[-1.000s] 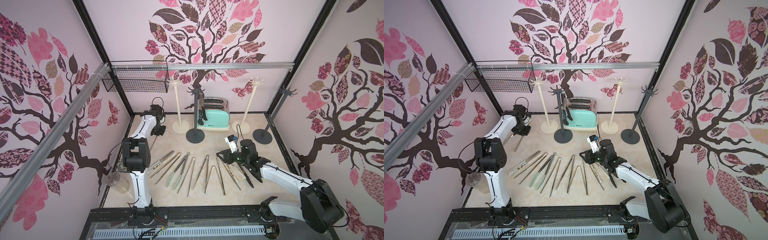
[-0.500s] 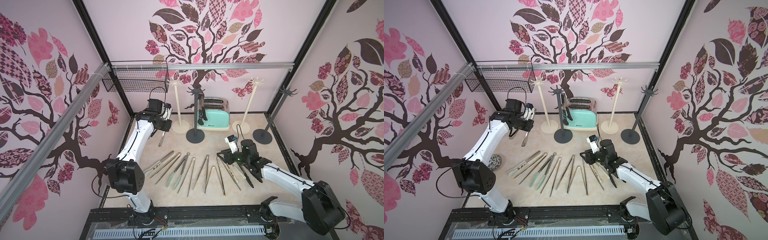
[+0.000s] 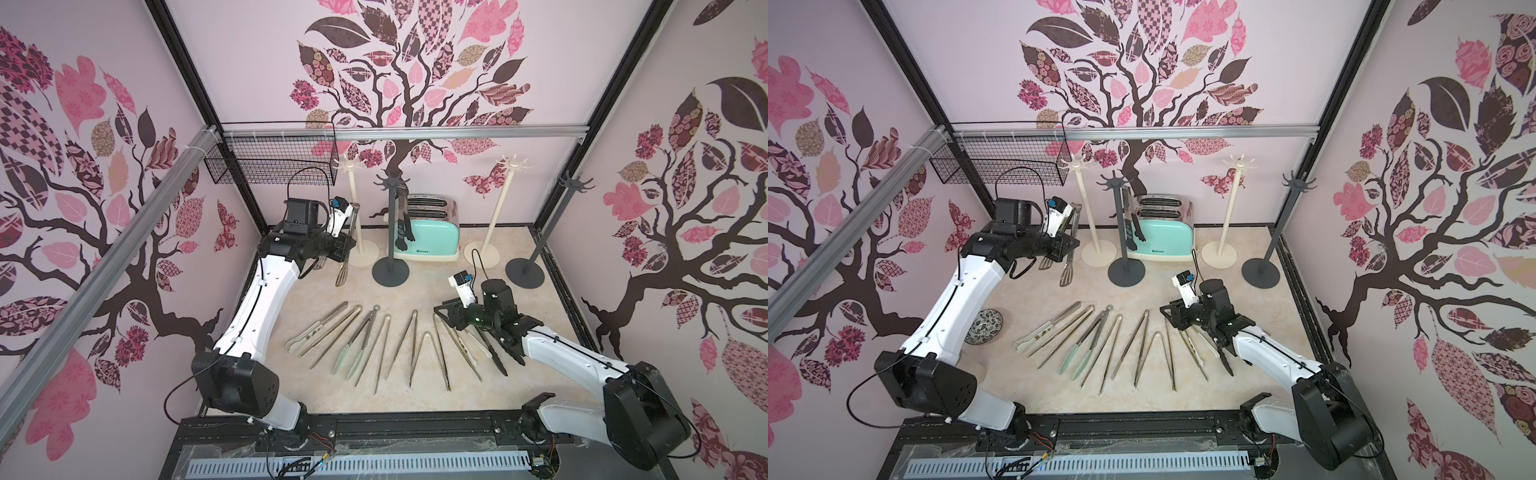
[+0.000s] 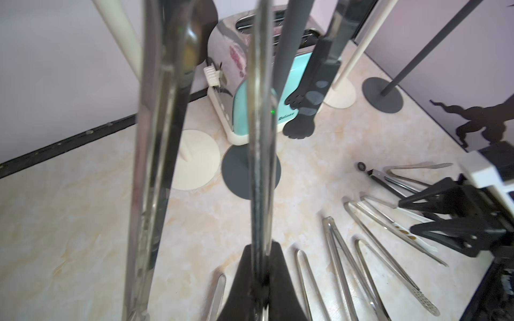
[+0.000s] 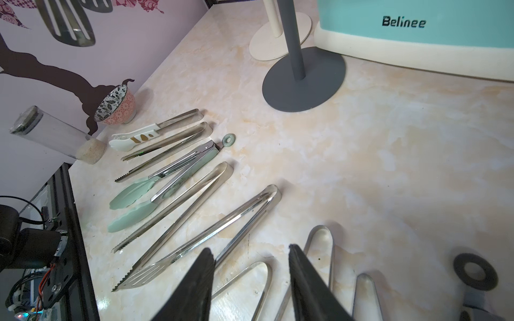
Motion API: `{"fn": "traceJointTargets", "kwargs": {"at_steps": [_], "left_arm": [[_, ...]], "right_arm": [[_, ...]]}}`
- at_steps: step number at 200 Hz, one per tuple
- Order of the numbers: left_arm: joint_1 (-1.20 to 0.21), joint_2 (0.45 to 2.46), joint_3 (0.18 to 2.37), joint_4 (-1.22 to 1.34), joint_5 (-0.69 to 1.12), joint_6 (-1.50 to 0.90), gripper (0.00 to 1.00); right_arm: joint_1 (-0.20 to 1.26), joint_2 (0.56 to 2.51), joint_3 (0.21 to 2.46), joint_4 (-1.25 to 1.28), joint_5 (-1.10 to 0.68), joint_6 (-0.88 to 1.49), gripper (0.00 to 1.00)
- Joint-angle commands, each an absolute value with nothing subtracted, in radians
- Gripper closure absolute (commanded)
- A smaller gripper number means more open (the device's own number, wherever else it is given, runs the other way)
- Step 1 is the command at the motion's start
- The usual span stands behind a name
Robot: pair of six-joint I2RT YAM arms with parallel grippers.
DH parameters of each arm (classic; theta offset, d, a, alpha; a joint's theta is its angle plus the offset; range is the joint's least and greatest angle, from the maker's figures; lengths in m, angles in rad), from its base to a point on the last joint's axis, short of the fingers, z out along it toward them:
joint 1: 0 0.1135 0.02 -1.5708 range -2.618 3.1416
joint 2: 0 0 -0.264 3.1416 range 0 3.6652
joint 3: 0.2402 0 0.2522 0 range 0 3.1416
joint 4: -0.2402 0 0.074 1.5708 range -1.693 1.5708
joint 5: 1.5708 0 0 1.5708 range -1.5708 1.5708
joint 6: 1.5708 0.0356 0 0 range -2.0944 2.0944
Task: Hang food tongs on kitchen utensil racks
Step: Pick up the food tongs from the center of the board, then hang the food tongs on the rack.
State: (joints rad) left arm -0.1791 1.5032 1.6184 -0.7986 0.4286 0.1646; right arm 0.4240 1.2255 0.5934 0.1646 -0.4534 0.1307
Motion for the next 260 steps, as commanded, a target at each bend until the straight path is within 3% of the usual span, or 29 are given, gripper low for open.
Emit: {"fn": "traceJointTargets", "kwargs": {"at_steps": [1,72,154,260], "left_arm": [[-0.188,1.449,1.601,-0.706,0.519,0.142,1.00],[-0.210,1.484,1.635,-0.662,0.606,0.131,1.00],[-0.255,1.617,1.782,-0.660,0.575,0.140,1.00],[-0.270,1.675,1.796,-0.622,0.534,0.148,1.00]], "right_arm": [[0.422,1.224,0.609,0.144,-0.460,0.112,0.53],[0.422,1.238,0.616,0.121,-0.452,0.103,0.53],[0.422,1.252,0.626,0.106,-0.443,0.100,0.54],[0.422,1.259,0.627,0.105,-0.446,0.091,0.54]]}}
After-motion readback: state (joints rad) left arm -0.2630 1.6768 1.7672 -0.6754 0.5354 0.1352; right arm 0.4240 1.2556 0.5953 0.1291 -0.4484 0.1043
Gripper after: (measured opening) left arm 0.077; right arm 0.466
